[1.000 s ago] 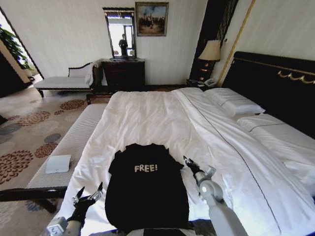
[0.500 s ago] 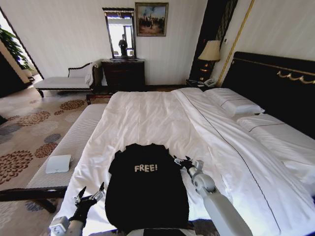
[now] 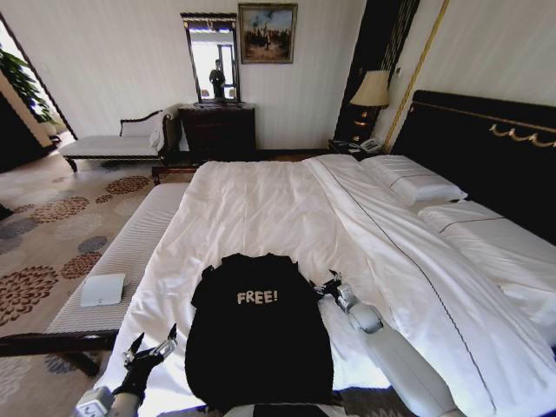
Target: Fold the clothes on the bed.
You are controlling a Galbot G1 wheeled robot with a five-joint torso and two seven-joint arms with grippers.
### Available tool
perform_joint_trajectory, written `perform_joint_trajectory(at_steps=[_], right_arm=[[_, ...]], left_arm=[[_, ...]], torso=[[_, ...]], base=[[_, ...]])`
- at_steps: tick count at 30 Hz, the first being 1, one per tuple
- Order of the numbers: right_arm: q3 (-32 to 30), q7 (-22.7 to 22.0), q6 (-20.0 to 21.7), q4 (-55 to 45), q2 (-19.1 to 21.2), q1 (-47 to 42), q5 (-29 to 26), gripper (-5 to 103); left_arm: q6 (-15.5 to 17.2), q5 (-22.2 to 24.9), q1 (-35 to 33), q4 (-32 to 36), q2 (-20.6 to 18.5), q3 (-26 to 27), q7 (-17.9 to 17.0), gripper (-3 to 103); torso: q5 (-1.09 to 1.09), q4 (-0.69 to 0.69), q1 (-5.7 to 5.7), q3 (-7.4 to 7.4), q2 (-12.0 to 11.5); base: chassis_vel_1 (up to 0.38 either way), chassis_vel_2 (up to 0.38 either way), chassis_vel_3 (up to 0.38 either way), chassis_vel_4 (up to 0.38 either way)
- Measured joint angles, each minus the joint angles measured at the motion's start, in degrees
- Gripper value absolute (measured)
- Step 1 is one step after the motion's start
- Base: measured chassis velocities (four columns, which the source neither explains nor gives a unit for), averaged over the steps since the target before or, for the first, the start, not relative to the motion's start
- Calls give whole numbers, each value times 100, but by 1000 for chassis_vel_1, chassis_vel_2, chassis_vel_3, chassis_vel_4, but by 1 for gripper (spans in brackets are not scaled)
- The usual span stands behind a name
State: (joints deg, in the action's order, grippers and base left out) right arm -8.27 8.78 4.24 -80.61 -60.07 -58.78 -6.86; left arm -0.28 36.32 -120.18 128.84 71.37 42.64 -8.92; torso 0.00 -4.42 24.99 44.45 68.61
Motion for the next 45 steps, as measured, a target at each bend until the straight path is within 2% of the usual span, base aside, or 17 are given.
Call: perform_joint_trajectory(at_steps=[6,12,17,26,30,33,34,35,38,39,42,45], right_arm=[[193,118,-350,-2,-112,62,126,100],[322,-47,-414,-317,-366,59,-5,100],[538,-213,-648,-509,-618,-14,324,100],[928,-205,-718,-609,-751,-389,719,100],[912,-196,-714,-779,-757,-569,682,100],[680,-245,-409,-1337,-701,-769,81,100],[680,-245,-409,-1337,-701,-769,81,100],[614,-305,-258,-1494,-682,-799,-206,100],[329,-671,276,-1853,-664,-723,-1574,100],[329,-671,276,-1853,-664,-723,-1574,100],[141,-1122,647,-1563,-667,-320,-2342,100],[134,-1197,679,-1180,-674,-57,-2270,100]], left_arm=[[0,53,-47,43,3,99,5,100],[-7,95,-80,33,64,182,67,100],[-15,94,-79,18,127,179,90,100],[-41,104,-99,-16,149,201,122,100],[-44,123,-91,-29,150,209,128,100],[-50,126,-76,-70,159,204,145,100],[-50,126,-76,-70,159,204,145,100],[-52,126,-73,-78,160,196,148,100],[-54,124,-57,-89,161,166,154,100],[-54,124,-57,-89,161,166,154,100],[-59,123,-52,-89,160,157,159,100],[-66,125,-57,-88,158,167,168,100]], torso=[[0,0,0,0,0],[-2,1,0,0,0],[0,2,0,0,0],[1,1,0,0,0],[0,1,0,0,0],[0,0,0,0,0],[0,0,0,0,0],[0,0,0,0,0],[0,0,-1,-1,1],[0,0,-1,-1,1],[0,1,0,0,0],[1,0,0,0,0]], base=[[0,0,0,0],[0,0,0,0],[0,0,0,0],[0,0,0,0],[0,0,0,0],[0,0,0,0],[0,0,0,0],[0,0,0,0],[0,0,0,0],[0,0,0,0],[0,0,0,0],[0,0,0,0]])
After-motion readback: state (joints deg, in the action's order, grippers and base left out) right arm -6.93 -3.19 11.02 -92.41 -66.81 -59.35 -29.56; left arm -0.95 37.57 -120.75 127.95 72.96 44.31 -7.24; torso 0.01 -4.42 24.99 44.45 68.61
